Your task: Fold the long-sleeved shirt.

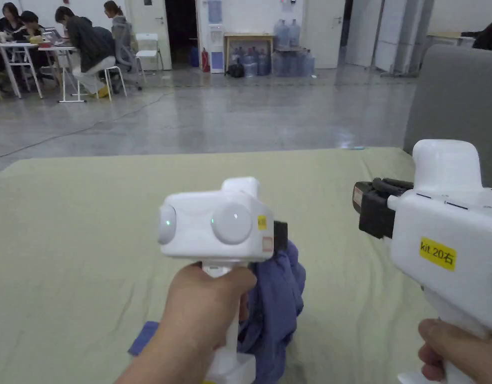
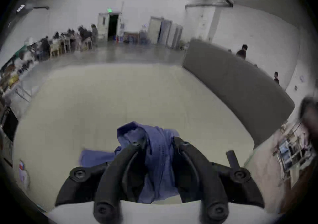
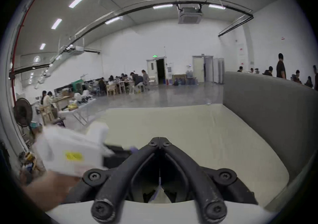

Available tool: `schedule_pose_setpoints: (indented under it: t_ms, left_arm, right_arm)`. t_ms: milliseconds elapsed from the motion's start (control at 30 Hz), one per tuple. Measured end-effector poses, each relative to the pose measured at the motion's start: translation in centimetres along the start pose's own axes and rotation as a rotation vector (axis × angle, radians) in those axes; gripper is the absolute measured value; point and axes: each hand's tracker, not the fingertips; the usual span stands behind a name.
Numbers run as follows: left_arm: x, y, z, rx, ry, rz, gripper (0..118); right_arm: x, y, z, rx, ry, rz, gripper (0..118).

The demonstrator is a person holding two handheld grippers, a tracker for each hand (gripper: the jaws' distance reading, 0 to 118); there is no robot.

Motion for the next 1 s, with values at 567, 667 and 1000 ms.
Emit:
schedule_pose_setpoints:
  t_ms: [567,667,1000]
  left_arm:
    - [-7.4,-9.4,2.9,0.060,0.123,0.060,82]
    - [-9.5,-14.5,1.3,-0.095,0.185,0.061,0]
    - [-11.8,-15.6,-6.4,-0.170,-0.006,0.337,24]
  right_arm:
    - [3.7,-9.1,-1.5,-0.146,0.024,-0.085,0]
    - [3.2,-12.6,-1.8,-0.240,0.015,-0.109,0]
    - [4.9,-17.2,-4.0,-0.418,0.009,-0.209,0]
